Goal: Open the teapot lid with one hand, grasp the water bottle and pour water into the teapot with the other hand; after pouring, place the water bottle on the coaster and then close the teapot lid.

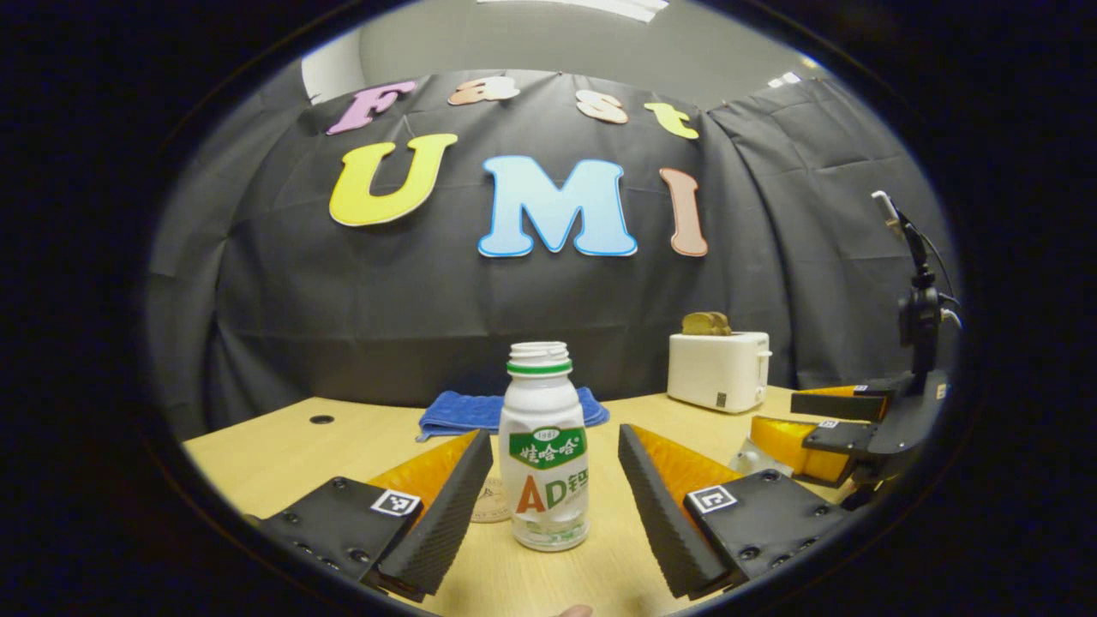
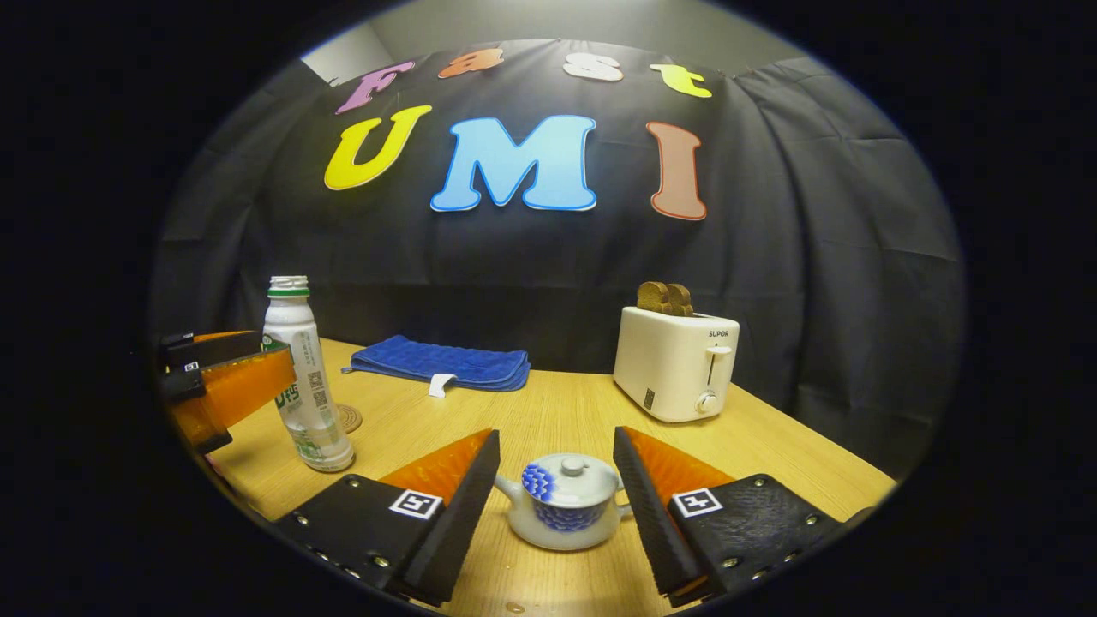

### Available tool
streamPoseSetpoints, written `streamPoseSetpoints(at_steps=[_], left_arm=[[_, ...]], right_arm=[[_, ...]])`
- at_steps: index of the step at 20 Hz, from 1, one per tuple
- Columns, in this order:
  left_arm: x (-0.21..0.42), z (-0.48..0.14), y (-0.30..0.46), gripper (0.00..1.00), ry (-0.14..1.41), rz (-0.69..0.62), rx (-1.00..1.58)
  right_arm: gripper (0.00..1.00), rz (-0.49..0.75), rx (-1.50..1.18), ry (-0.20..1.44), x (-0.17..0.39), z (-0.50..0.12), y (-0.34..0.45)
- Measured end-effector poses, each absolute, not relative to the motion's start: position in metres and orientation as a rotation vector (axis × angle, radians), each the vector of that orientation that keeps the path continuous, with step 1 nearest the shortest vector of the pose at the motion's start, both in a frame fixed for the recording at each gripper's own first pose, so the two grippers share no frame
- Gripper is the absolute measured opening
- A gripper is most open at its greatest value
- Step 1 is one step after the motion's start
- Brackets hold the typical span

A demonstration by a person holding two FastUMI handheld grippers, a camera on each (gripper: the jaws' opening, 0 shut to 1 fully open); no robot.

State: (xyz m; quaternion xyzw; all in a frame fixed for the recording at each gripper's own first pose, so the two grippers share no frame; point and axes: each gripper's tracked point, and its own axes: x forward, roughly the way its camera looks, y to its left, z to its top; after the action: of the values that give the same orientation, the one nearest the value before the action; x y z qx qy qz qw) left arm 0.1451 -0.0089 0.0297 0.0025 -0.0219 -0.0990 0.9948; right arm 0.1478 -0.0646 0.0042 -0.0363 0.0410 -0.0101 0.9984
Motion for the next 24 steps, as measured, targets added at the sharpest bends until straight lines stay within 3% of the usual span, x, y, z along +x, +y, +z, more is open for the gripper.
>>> streamPoseSetpoints(at_steps=[2, 3, 5, 8, 9, 24], left_arm=[[0.149, 0.032, -0.010, 1.00, -0.048, -0.205, -0.003], [0.150, 0.032, -0.009, 1.00, -0.048, -0.205, -0.001], [0.152, 0.032, -0.007, 1.00, -0.046, -0.201, 0.010], [0.153, 0.027, -0.007, 1.00, -0.036, -0.205, -0.006], [0.153, 0.025, -0.006, 1.00, -0.030, -0.205, -0.006], [0.169, 0.005, -0.004, 1.00, -0.001, -0.167, 0.006]], right_arm=[[0.72, -0.045, -0.072, 0.104, 0.151, 0.000, -0.067], [0.54, -0.067, -0.075, 0.115, 0.155, -0.003, -0.073], [0.30, -0.081, -0.070, 0.126, 0.157, -0.006, -0.076], [0.30, -0.080, -0.118, 0.131, 0.162, -0.014, -0.072], [0.07, -0.079, -0.139, 0.125, 0.165, -0.007, -0.074], [0.07, 0.023, -0.162, 0.001, 0.142, 0.023, -0.052]])
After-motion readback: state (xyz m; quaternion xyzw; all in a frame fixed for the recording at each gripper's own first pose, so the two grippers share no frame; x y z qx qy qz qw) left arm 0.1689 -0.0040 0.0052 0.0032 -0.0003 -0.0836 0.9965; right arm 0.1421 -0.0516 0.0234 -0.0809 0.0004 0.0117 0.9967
